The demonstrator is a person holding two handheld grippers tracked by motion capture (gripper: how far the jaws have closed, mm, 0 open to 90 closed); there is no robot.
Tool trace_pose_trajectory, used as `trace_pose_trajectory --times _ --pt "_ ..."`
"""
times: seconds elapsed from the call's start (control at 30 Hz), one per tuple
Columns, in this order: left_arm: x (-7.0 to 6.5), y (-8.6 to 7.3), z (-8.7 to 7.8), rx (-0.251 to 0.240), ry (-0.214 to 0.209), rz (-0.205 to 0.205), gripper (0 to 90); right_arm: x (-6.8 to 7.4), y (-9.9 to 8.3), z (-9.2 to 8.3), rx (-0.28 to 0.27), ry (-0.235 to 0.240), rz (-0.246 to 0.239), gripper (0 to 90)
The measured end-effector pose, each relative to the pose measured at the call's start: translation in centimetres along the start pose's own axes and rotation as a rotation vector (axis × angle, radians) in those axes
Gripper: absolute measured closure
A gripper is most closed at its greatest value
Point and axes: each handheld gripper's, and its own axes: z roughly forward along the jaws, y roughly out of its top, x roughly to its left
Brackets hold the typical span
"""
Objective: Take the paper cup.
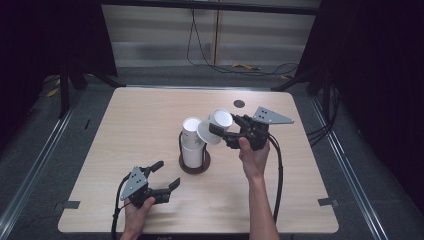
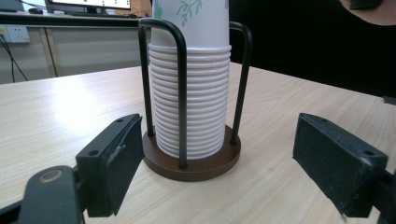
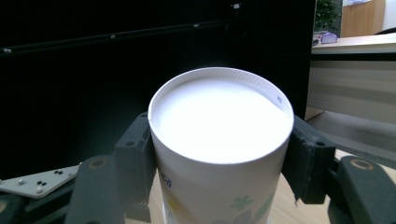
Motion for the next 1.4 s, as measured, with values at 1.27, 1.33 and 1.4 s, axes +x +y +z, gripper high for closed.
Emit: trace_pose_trajectory --times 1.27,1.33,1.4 --pt "-1.2 2.1 1.1 0.012 -0.189 -0.004 18.1 3.2 -5.8 -2.3 0.098 0.083 -0.003 36.0" --pt "-1.3 2.1 1.2 0.011 -0.195 0.000 18.0 3.2 -6.2 -2.2 0.105 0.089 0.006 35.9" --pt "-1.3 2.3 1.2 0.013 -0.194 0.015 18.5 3.2 -6.6 -2.2 0.106 0.092 0.005 35.9"
